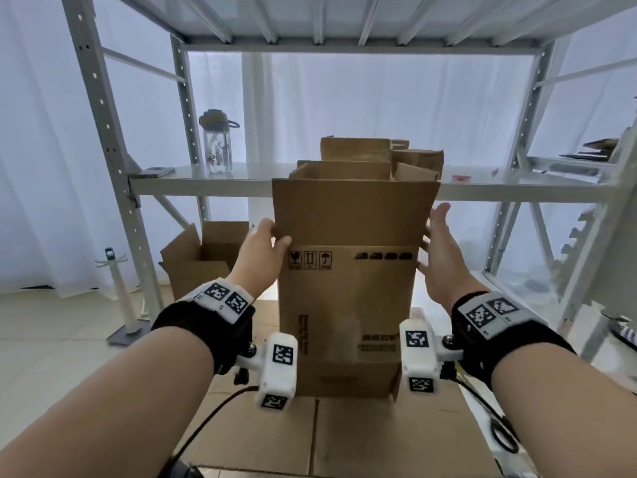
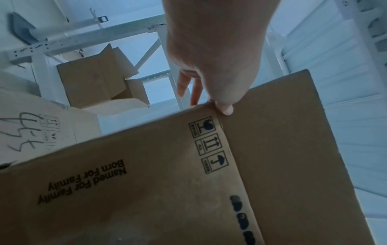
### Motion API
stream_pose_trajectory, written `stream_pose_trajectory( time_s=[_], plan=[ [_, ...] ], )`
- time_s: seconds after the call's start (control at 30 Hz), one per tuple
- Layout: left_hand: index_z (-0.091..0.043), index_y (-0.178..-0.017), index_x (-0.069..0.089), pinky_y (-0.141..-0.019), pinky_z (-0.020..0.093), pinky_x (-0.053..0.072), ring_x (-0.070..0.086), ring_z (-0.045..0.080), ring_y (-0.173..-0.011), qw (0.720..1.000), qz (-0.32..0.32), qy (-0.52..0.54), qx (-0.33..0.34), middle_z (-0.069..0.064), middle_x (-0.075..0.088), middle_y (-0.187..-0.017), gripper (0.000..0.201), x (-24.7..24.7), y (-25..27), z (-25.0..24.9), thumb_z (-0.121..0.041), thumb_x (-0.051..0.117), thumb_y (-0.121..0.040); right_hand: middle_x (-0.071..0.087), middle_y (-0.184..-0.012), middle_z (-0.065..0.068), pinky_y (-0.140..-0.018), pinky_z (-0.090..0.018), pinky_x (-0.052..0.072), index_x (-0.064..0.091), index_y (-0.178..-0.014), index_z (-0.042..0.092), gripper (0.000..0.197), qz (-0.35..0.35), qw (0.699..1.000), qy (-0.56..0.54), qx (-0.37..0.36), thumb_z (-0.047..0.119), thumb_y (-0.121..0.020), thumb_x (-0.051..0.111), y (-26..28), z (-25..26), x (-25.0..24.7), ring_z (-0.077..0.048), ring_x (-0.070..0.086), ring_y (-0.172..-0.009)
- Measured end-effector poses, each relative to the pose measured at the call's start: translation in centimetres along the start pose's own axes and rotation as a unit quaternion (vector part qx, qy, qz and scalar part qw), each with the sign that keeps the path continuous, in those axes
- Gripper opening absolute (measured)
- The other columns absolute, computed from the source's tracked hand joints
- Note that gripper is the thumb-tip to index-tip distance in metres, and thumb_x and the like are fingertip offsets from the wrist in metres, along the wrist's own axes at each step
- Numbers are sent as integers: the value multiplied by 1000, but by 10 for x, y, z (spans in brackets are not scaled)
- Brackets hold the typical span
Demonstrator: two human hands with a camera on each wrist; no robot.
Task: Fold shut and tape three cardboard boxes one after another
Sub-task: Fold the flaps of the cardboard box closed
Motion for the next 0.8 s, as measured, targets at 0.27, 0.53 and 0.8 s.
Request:
stream_pose_trajectory(
  time_s=[0.27, 0.53, 0.8],
  plan=[
    [-20, -129, 31, -95, 38, 46, 53, 17, -110, 968, 14, 199, -154, 4, 53, -127, 55, 27, 20, 51, -53, 52, -90, 51, -131, 5, -88, -32, 39, 31, -143, 23, 60, 78, 983, 133, 96, 44, -92, 57, 2, -84, 0, -15, 49, -107],
    [-29, -140, 30, -80, 20, 45, 54, 5, -102, 926, 101, 293, -217, -15, 52, -112, 52, 80, 65, 84, -48, 44, -94, 54, -131, 1, -94, -35, 50, 37, -134, 23, 85, 12, 993, 89, 71, 72, -70, 62, -1, -129, -5, -16, 55, -114],
    [-23, -138, 42, -85, 21, 53, 60, 3, -109, 943, -35, 331, 2, -9, 58, -126, 53, 4, -17, -2, -38, 61, -90, 56, -128, 11, -89, -18, 50, 39, -139, 25, 58, -57, 984, 22, -167, 42, -89, 63, -27, -3, 2, -2, 57, -112]
  ],
)
Point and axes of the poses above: each hand's wrist, its own y-axis away from the middle knuckle, its own x-axis out of the palm, z = x × y, the point moved 7 cm from there along -y, towards the middle knuckle
